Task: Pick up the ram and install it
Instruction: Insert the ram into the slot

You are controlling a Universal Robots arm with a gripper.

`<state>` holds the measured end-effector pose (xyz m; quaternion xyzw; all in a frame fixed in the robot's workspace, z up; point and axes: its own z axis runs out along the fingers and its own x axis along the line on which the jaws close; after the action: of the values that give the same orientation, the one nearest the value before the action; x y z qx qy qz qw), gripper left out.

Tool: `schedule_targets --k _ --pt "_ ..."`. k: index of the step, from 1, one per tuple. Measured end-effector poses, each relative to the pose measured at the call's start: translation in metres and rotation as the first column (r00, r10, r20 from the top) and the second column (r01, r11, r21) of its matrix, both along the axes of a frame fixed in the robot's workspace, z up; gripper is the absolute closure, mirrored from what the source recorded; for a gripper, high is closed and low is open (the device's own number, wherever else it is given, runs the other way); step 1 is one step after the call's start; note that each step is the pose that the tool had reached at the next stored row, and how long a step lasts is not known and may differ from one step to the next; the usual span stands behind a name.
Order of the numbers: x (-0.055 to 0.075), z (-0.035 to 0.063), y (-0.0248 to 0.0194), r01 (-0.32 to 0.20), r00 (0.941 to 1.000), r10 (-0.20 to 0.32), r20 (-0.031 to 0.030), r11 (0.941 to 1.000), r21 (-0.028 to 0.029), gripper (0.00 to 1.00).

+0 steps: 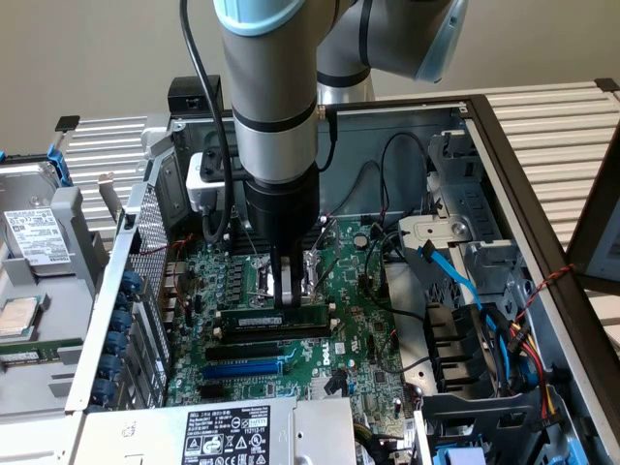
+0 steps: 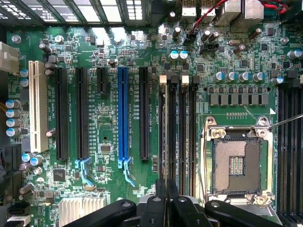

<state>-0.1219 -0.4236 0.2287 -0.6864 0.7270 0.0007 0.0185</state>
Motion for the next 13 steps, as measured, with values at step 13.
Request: schedule_targets --k 13 --pt "0.0 0.0005 0.0 -0.007 1.0 0.007 0.0005 1.0 -0.002 0.88"
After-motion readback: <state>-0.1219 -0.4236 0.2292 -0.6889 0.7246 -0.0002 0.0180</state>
